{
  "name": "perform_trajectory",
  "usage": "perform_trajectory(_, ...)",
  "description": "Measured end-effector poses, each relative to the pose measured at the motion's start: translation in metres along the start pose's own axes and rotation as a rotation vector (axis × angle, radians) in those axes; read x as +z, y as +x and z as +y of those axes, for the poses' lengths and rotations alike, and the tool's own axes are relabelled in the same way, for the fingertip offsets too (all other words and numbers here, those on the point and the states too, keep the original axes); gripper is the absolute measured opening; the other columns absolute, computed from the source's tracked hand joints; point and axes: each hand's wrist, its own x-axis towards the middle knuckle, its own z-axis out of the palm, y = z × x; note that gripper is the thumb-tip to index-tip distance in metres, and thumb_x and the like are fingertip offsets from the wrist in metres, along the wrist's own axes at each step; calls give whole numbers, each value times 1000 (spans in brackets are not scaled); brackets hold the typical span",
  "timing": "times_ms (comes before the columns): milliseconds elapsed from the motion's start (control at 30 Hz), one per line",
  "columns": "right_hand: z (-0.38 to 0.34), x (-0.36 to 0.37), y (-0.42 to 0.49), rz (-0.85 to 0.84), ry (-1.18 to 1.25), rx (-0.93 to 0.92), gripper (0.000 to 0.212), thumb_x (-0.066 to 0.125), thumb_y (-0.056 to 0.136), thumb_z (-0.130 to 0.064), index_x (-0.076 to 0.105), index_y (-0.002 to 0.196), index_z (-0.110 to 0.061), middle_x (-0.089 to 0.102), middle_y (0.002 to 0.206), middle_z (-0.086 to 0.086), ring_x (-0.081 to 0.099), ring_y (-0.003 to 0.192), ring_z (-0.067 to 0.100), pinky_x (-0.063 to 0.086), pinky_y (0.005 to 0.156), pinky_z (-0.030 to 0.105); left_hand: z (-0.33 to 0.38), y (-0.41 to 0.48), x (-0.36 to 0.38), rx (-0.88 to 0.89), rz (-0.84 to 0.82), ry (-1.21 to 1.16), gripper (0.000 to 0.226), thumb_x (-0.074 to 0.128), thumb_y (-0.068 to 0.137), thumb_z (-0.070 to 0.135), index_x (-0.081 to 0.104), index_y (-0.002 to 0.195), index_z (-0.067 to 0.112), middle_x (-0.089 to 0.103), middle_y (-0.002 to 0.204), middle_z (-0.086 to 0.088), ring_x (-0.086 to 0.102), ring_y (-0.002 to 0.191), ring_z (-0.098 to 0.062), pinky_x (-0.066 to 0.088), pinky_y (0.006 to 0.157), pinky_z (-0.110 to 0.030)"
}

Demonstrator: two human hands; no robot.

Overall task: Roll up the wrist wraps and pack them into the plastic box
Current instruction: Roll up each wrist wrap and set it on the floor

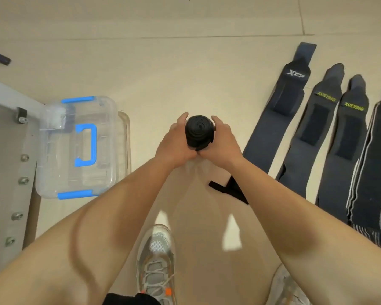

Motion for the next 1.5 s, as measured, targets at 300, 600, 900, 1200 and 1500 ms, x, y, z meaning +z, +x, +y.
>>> perform_trajectory(300,14,-63,-53,4,-79,112,91,80,82,-23,27,156,-24,41,150,5,48,133,24,49,98,36,36,-37,-15,34,80,170,92,75,81,24,23,156,29,35,152,-3,45,132,-26,46,97,-41)
perform_trajectory(600,73,-122,-78,133,-4,277,65,74,92,-24,41,148,-22,49,144,5,55,99,13,45,73,21,100,-39,34,88,-53,174,53,65,92,25,47,141,23,48,141,3,51,105,-11,48,91,-35)
perform_trajectory(900,115,-122,-48,105,82,450,34,59,102,-23,51,133,-11,60,109,5,59,87,16,45,68,20,107,5,102,-119,-233,199,41,59,100,20,46,136,7,57,129,-11,56,103,-26,51,79,-37)
perform_trajectory(1200,109,-66,-57,133,282,693,45,73,92,-19,51,129,-6,62,117,11,55,88,19,45,66,27,76,-2,133,-274,-292,167,29,70,93,28,58,83,3,54,75,-7,54,71,-23,39,57,-29)
perform_trajectory(1500,70,-102,-80,126,457,591,21,65,91,-25,61,99,-7,56,84,5,54,74,15,40,57,25,98,-27,79,-283,-351,-131,26,70,89,31,69,95,6,69,93,-9,65,83,-23,49,73,-30)
